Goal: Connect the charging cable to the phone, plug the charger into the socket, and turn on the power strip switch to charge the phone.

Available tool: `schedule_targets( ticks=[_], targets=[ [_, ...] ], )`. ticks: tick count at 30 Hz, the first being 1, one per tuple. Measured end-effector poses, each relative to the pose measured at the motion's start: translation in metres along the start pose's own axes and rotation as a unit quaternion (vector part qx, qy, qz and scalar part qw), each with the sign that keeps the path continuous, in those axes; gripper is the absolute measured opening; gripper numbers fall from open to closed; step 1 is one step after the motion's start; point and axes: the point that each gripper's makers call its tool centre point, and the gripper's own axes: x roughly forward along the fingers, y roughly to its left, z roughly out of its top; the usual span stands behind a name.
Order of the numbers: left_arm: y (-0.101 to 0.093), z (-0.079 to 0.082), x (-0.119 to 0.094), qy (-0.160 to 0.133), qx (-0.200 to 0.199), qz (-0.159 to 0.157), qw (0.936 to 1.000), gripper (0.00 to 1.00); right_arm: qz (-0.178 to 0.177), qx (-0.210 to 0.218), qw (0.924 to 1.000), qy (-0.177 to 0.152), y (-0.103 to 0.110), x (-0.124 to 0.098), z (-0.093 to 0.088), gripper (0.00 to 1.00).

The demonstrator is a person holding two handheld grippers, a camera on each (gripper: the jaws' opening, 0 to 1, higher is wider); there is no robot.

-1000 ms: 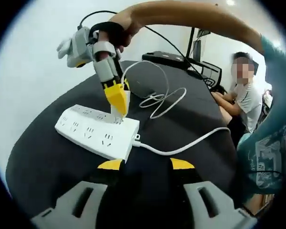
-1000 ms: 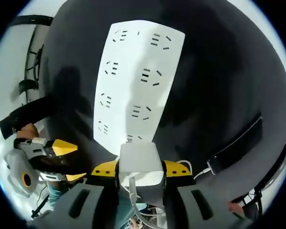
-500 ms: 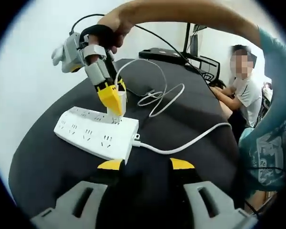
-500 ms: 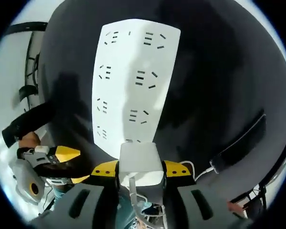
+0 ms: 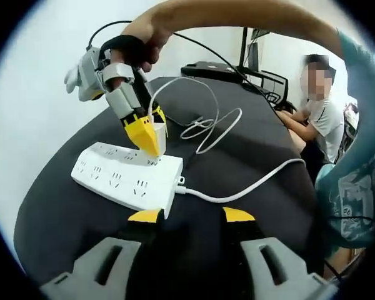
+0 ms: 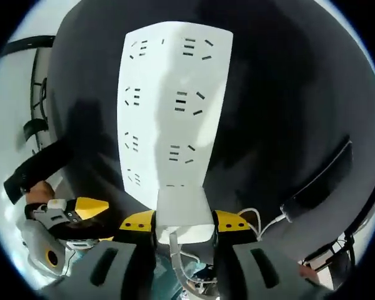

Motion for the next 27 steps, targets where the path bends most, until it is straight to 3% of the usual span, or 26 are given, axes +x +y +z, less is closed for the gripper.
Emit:
schedule_targets(
  ticks=[3, 5, 7, 12, 17, 19, 20, 21, 23, 24, 25, 27],
  targets=[
    [0.000, 0.000, 0.000, 0.000, 0.002, 0.001, 1.0000, 0.31, -0.003, 0.002, 1.0000, -0.009, 0.002, 0.002, 0.001, 0.32],
    [0.000, 0.000, 0.000, 0.002, 0.003, 0.001, 1.0000, 0.31, -0.011, 0.008, 0.9996, 0.023, 0.002, 0.009, -0.005, 0.32],
    [-0.001, 0.000, 0.001, 0.000, 0.002, 0.000, 1.0000, 0.31, -0.008, 0.009, 0.9998, 0.012, 0.001, 0.005, 0.002, 0.32],
    [-0.002, 0.001, 0.002, -0.002, 0.002, -0.002, 1.0000, 0.31, 0.002, 0.016, 0.9999, 0.005, 0.000, 0.008, 0.000, 0.33],
    [-0.008, 0.006, -0.002, -0.017, -0.002, -0.013, 0.9998, 0.31, 0.015, -0.012, 0.9975, 0.068, -0.002, 0.011, -0.018, 0.39],
    [-0.010, 0.006, -0.004, -0.021, -0.003, -0.011, 0.9997, 0.31, 0.036, -0.043, 0.9957, 0.073, 0.002, 0.009, -0.016, 0.38],
    [-0.008, 0.007, -0.004, -0.020, -0.003, -0.008, 0.9998, 0.31, 0.028, -0.039, 0.9960, 0.075, -0.001, 0.008, -0.016, 0.37],
    [-0.007, 0.006, -0.004, -0.018, -0.002, -0.005, 0.9998, 0.30, 0.047, -0.059, 0.9948, 0.068, -0.001, 0.006, -0.010, 0.38],
    [-0.008, 0.005, -0.005, -0.018, -0.004, -0.004, 0.9998, 0.30, 0.100, -0.058, 0.9923, 0.045, 0.012, 0.005, -0.002, 0.52],
    [-0.009, 0.005, -0.006, -0.020, -0.005, -0.005, 0.9998, 0.30, 0.133, -0.036, 0.9902, 0.025, 0.023, 0.002, -0.001, 0.59],
    [-0.008, 0.005, -0.005, -0.020, -0.005, -0.004, 0.9998, 0.30, 0.142, -0.011, 0.9897, 0.019, 0.025, 0.000, -0.001, 0.62],
    [-0.006, 0.005, -0.005, -0.016, -0.005, 0.001, 0.9999, 0.30, 0.127, -0.022, 0.9910, 0.034, 0.013, -0.003, -0.001, 0.52]
  ],
)
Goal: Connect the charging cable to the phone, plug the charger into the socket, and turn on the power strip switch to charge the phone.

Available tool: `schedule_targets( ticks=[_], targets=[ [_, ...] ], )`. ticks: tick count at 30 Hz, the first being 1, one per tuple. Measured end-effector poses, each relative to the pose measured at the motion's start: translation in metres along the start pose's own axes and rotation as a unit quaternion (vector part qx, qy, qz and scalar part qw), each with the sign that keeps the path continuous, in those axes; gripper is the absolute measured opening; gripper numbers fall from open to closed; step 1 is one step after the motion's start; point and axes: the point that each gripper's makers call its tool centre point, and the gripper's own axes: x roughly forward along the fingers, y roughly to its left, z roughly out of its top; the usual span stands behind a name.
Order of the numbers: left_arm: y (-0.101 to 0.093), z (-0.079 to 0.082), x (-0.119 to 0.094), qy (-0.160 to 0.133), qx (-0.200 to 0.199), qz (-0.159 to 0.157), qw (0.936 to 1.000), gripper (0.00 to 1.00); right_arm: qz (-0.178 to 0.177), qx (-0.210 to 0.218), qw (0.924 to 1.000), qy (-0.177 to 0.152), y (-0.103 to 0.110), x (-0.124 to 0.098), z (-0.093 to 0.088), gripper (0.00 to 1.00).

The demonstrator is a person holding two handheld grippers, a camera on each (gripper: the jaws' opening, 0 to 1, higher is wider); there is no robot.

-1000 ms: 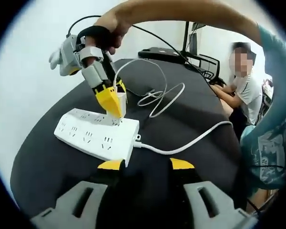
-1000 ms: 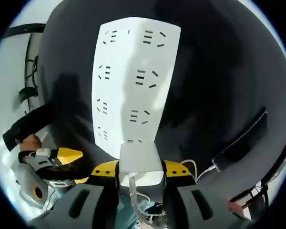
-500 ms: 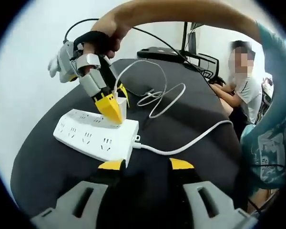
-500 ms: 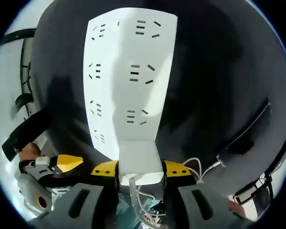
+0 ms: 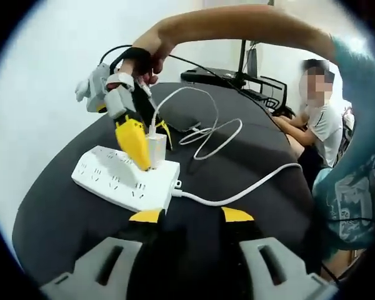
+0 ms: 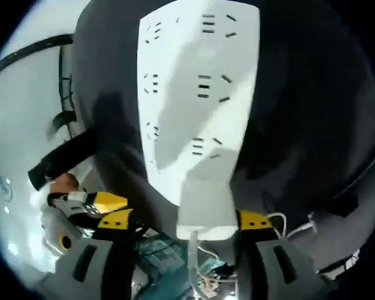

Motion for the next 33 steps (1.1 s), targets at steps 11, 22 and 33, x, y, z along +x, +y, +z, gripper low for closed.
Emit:
schedule_targets(
  ticks=[11, 22, 33],
  targets=[
    [-0.001, 0.004, 0.002, 0.000, 0.002, 0.001, 1.0000, 0.30, -0.005, -0.014, 0.9997, -0.022, -0.003, -0.032, -0.012, 0.30],
    [-0.003, 0.000, 0.004, 0.010, 0.004, 0.002, 0.9999, 0.29, -0.009, -0.017, 0.9995, -0.024, 0.000, -0.020, -0.024, 0.07],
    [0.000, -0.002, 0.002, 0.008, 0.001, 0.005, 1.0000, 0.29, 0.017, -0.019, 0.9990, 0.037, 0.004, -0.011, -0.022, 0.03]
  ],
)
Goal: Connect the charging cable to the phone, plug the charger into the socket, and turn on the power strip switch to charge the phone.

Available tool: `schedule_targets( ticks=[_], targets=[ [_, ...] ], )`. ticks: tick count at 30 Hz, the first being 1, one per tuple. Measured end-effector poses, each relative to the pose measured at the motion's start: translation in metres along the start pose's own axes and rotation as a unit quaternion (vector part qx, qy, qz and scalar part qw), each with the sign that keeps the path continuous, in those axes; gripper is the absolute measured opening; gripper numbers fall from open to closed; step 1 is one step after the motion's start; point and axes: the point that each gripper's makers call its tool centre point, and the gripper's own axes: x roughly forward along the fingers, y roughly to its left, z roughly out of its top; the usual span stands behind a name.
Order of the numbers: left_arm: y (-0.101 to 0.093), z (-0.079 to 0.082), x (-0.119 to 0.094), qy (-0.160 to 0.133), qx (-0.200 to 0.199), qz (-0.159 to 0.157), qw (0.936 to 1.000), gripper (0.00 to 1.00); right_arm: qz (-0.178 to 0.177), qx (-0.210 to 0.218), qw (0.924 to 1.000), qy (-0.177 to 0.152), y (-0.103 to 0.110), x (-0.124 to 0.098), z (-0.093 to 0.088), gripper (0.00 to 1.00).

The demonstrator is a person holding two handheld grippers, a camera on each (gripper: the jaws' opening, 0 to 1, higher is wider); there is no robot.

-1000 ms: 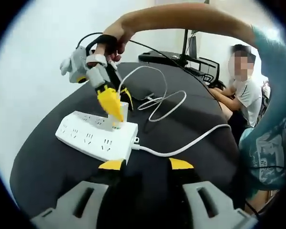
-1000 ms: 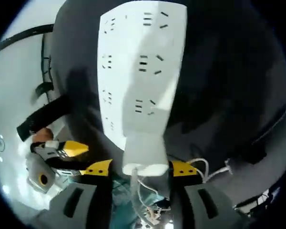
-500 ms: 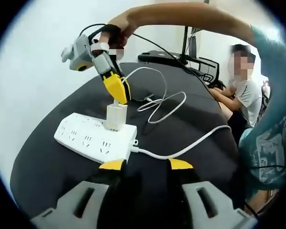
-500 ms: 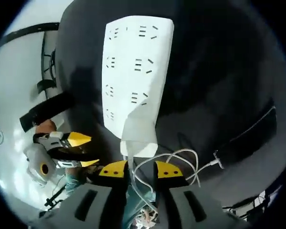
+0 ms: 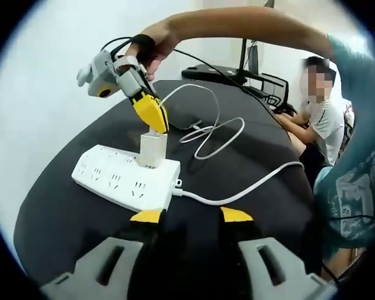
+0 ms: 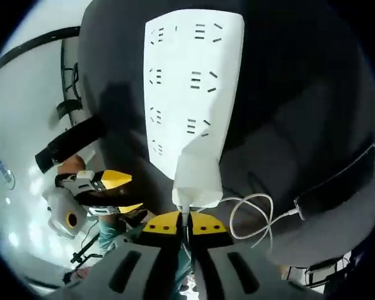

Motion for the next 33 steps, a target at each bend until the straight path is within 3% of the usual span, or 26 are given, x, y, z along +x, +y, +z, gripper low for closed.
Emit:
schedule_targets(
  ticks=[3, 5, 7, 8, 11, 13, 15, 18, 21, 23, 25, 27, 29, 30, 32, 33],
  targets=[
    [0.002, 0.000, 0.000, 0.001, 0.002, 0.003, 1.0000, 0.28, 0.011, 0.011, 0.9998, 0.013, 0.003, 0.003, 0.000, 0.02],
    [0.003, 0.002, 0.001, -0.003, 0.001, 0.003, 1.0000, 0.28, 0.013, -0.023, 0.9994, 0.024, 0.006, 0.005, 0.000, 0.02],
    [0.003, 0.003, 0.003, -0.004, 0.001, 0.002, 1.0000, 0.28, -0.033, -0.020, 0.9988, 0.030, -0.008, -0.007, 0.007, 0.02],
    [0.004, 0.003, 0.005, -0.003, 0.002, 0.003, 1.0000, 0.28, -0.016, -0.010, 0.9995, 0.026, -0.002, -0.008, 0.011, 0.01],
    [0.004, 0.004, 0.008, -0.004, 0.001, -0.001, 1.0000, 0.28, -0.031, 0.003, 0.9987, 0.042, -0.002, -0.001, 0.001, 0.01],
    [0.005, 0.006, 0.010, -0.007, 0.000, -0.003, 1.0000, 0.28, -0.052, -0.029, 0.9976, 0.035, -0.004, -0.005, 0.005, 0.01],
    [0.005, 0.006, 0.011, -0.010, -0.001, -0.003, 0.9999, 0.28, -0.053, -0.025, 0.9971, 0.049, -0.005, -0.007, 0.008, 0.01],
    [0.001, 0.006, 0.011, -0.011, -0.002, -0.004, 0.9999, 0.28, -0.041, -0.028, 0.9950, 0.086, -0.002, 0.001, -0.003, 0.01],
    [0.004, 0.006, 0.011, -0.012, 0.002, 0.001, 0.9999, 0.27, -0.056, -0.024, 0.9929, 0.102, -0.003, 0.000, -0.006, 0.01],
    [0.001, 0.008, 0.009, -0.022, -0.001, 0.002, 0.9998, 0.27, -0.014, -0.003, 0.9937, 0.111, 0.010, 0.002, -0.005, 0.01],
    [0.002, 0.011, 0.010, -0.027, -0.004, 0.000, 0.9996, 0.27, -0.023, -0.006, 0.9944, 0.103, 0.006, 0.002, -0.008, 0.02],
    [0.000, 0.010, 0.009, -0.022, 0.003, 0.002, 0.9997, 0.27, -0.023, 0.017, 0.9968, 0.075, 0.000, 0.001, -0.006, 0.01],
    [0.002, 0.010, 0.007, -0.022, 0.006, 0.005, 0.9997, 0.26, -0.062, 0.015, 0.9950, 0.077, -0.013, 0.003, -0.011, 0.01],
    [0.003, 0.011, 0.006, -0.022, 0.006, 0.006, 0.9997, 0.26, -0.050, 0.017, 0.9956, 0.078, -0.009, 0.004, -0.012, 0.01],
    [0.002, 0.014, 0.003, -0.028, 0.008, 0.007, 0.9996, 0.26, -0.070, 0.013, 0.9943, 0.079, -0.001, 0.009, -0.015, 0.01],
    [0.002, 0.015, 0.001, -0.030, 0.008, 0.008, 0.9995, 0.26, -0.087, 0.032, 0.9923, 0.081, -0.003, 0.005, -0.015, 0.01]
  ],
)
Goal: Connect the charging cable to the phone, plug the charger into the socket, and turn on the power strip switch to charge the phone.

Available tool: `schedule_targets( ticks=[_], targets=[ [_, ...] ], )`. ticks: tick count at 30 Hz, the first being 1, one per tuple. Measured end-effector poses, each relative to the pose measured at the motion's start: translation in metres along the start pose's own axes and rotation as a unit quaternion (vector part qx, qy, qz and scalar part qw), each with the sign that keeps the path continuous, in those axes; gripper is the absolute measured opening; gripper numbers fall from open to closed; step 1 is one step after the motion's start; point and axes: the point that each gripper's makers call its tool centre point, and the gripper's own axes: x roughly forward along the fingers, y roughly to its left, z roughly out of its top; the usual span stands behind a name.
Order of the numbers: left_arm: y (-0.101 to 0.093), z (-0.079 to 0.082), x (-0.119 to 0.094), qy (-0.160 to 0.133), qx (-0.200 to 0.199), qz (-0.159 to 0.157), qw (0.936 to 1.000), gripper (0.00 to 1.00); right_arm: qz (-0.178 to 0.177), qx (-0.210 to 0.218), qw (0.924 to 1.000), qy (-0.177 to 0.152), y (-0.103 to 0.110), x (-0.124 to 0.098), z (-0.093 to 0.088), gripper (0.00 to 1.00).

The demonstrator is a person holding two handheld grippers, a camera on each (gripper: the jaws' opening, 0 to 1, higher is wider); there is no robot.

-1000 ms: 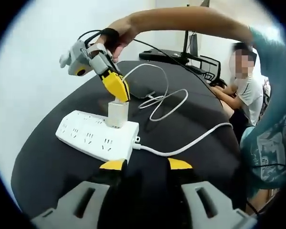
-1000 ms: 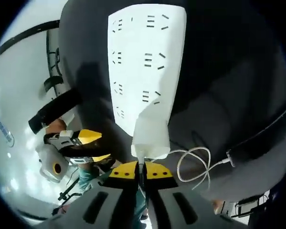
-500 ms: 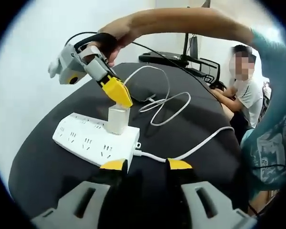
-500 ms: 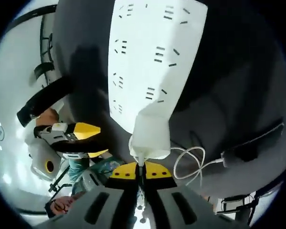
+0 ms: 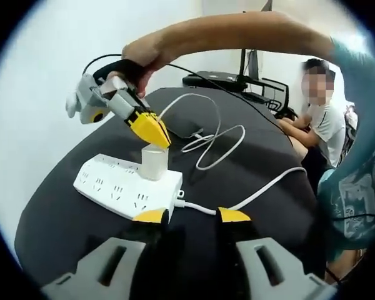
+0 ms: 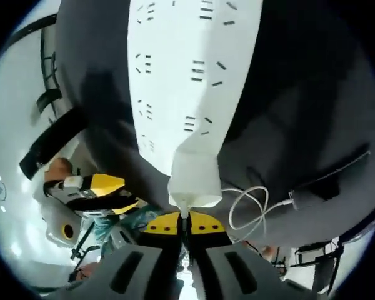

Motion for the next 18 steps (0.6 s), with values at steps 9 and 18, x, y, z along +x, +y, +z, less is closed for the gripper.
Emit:
schedule_targets(
  ticks=[9, 18],
  targets=[
    [-0.024, -0.001, -0.006, -0.004, 0.001, 0.008, 1.0000, 0.26, -0.037, -0.009, 0.9986, 0.037, 0.009, 0.004, -0.005, 0.01],
    [-0.028, 0.007, -0.012, -0.011, -0.004, 0.006, 0.9999, 0.28, -0.014, 0.013, 0.9998, -0.009, 0.003, 0.012, -0.007, 0.06]
  ],
)
